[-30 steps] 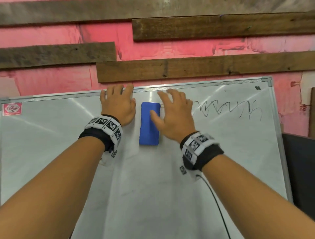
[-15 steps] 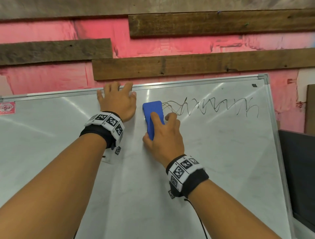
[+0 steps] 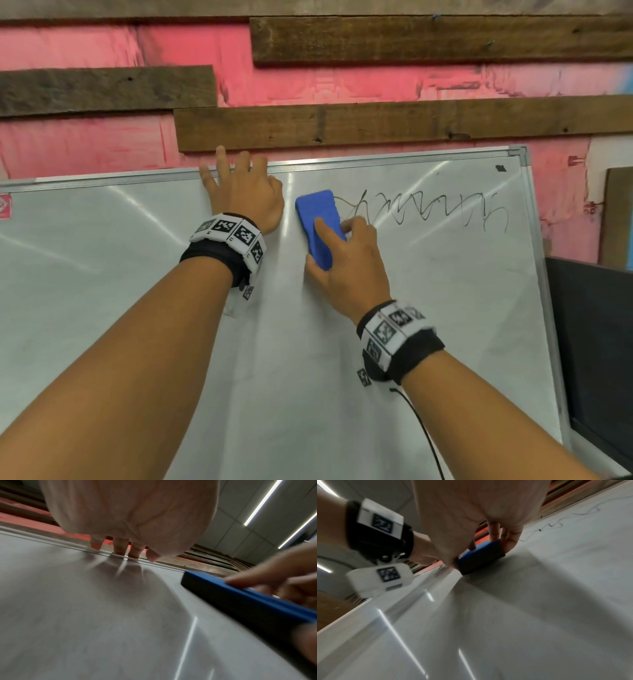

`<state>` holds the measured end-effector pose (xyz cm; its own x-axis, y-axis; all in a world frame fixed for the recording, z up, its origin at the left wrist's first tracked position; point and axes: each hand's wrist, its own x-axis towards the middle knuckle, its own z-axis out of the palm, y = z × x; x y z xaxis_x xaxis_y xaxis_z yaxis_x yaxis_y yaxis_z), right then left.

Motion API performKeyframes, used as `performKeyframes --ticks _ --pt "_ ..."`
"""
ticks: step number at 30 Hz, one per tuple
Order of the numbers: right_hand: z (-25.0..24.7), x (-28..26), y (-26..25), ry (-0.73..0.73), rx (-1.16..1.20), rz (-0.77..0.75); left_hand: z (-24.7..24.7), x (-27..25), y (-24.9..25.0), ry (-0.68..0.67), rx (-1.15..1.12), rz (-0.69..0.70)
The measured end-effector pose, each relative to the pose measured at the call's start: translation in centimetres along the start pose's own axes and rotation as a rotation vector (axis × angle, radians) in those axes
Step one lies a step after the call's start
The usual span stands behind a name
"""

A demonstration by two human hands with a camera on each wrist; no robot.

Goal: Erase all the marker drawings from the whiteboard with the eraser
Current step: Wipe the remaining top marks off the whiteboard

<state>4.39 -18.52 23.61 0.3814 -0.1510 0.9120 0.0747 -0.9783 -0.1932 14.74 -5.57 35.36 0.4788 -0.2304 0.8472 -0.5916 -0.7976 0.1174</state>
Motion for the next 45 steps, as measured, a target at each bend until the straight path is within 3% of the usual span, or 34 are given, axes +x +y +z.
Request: performKeyframes --ticks 4,12,20,29,36,45 --pt "0.3 -4.2 1.2 -0.036 0.015 -0.023 -0.1 0.2 -0.2 -0.011 0.025 0.05" --pt "-1.3 1.7 1.5 0.028 0.007 0.042 -0.2 0.0 0.1 -0.011 0.052 0.069" --pt "-0.6 -5.7 4.1 0.032 0.051 0.041 0.3 0.0 1.4 -0.019 -0.007 0.026" --pt "-2.4 0.3 4.6 0.064 0.048 0.076 0.2 0.0 1.9 -0.018 0.005 0.046" --pt "-1.3 -5.9 5.2 0.028 0.057 0.024 0.6 0.0 2.3 -0.011 0.057 0.054" --pt "-3.2 -0.5 6.3 0.056 0.041 0.086 0.5 -0.1 4.1 -0.02 -0.005 0.011"
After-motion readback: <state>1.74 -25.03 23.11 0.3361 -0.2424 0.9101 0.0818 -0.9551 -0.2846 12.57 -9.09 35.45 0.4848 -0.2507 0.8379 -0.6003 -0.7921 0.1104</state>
